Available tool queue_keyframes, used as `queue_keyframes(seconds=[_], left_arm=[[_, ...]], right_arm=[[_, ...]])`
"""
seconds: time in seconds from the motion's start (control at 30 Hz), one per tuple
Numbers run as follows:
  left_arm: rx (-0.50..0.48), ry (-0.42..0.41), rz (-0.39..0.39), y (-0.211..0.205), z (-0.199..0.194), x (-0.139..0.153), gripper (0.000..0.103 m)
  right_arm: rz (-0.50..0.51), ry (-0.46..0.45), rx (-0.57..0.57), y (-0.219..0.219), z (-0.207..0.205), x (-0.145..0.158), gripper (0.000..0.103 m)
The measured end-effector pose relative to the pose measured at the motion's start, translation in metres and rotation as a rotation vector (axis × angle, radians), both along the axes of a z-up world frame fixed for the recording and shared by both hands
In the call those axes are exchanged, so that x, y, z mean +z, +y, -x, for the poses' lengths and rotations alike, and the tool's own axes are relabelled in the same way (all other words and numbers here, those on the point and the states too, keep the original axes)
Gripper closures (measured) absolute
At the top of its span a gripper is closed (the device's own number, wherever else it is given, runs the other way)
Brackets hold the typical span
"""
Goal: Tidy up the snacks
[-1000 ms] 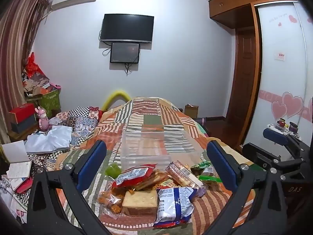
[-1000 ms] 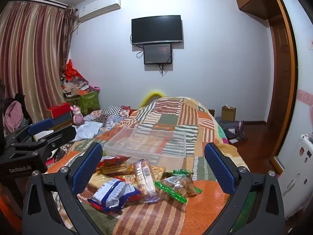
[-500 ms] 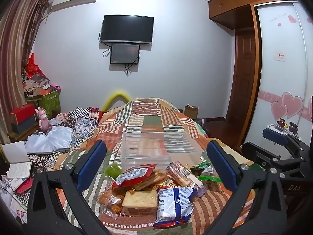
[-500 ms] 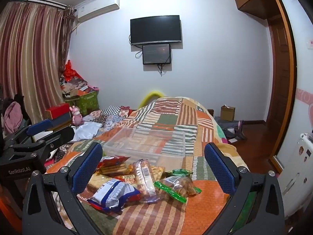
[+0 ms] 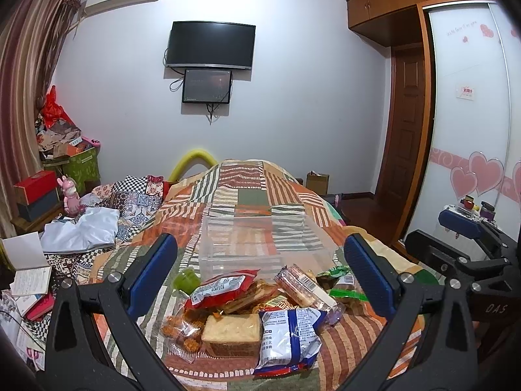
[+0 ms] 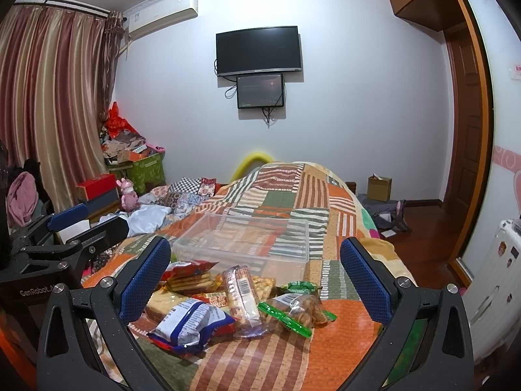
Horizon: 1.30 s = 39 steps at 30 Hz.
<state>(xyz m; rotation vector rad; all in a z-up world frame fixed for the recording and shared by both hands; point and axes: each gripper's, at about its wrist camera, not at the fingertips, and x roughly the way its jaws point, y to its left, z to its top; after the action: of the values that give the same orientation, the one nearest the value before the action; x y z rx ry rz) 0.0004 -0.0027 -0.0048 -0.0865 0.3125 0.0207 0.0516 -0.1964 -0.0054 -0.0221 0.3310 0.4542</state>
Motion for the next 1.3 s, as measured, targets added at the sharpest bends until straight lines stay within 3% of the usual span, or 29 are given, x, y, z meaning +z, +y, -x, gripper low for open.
queue_keyframes(seconds=[1.3], left_arm=[[0.005,0.004,0.004,0.0005,0.0018,0.0011,0.000]], right_arm=[[-0.016,-0.005,0.001,-0.0015,0.0031,0.0067,0.000]])
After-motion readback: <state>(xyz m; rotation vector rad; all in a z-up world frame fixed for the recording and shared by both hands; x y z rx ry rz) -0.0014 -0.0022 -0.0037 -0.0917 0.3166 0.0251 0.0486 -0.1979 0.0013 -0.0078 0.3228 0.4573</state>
